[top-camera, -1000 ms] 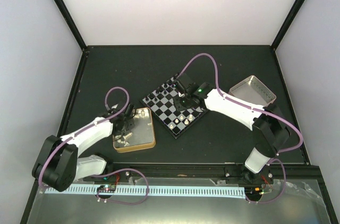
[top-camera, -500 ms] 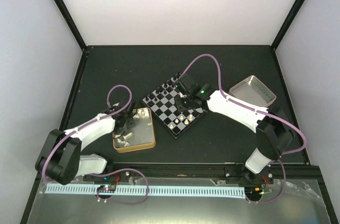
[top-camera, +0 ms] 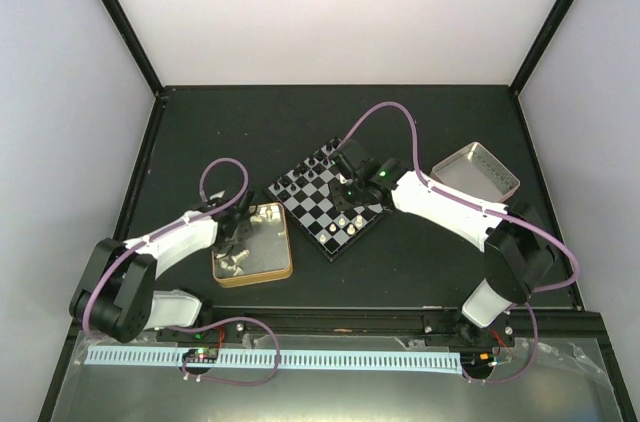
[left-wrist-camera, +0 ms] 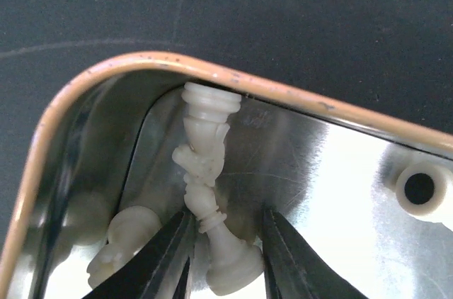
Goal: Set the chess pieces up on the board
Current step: Pick up the chess piece from the storage box, then place the chess piece on the chessboard.
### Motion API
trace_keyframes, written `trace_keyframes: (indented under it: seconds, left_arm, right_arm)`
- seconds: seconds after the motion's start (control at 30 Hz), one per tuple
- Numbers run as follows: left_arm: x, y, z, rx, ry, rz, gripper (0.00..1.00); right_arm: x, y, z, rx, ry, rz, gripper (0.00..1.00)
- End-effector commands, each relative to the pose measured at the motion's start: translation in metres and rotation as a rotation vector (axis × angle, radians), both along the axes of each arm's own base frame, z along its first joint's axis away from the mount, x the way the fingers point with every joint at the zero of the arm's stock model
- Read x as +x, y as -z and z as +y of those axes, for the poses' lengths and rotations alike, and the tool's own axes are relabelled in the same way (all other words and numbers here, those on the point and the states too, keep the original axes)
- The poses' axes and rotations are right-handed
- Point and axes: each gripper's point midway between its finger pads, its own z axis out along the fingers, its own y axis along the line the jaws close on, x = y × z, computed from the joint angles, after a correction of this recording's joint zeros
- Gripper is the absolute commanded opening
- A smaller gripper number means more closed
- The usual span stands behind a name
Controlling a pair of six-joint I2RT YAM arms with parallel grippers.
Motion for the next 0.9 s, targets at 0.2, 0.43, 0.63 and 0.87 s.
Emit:
trace_keyframes:
  seconds: [0.2,0.43,0.63,0.87]
  left_arm:
    - [-0.002,-0.013,-0.018,-0.117,0.083,-0.015,0.17]
    - [0.003,-0.072,-0.075,-0.379,0.349,-0.14,0.17]
    - [-0.002,-0.157,-0.149,-0.763,0.701,-0.361,0.16]
    - [-0.027,-0.247,-0.194,-1.086,1.054,-0.56,0.15]
  right_arm:
    - [0.001,-0.016,0.002,0.046,0.004,-0.03,0.28]
    - [-0.01,-0.046,0.021,0.196,-0.073,-0.026,0.28]
    - [-0.042,-0.09,0.044,0.596,-0.253,0.107,0.33]
    - [-0.063,-0.142,0.045,0.909,-0.326,0.186,0.52]
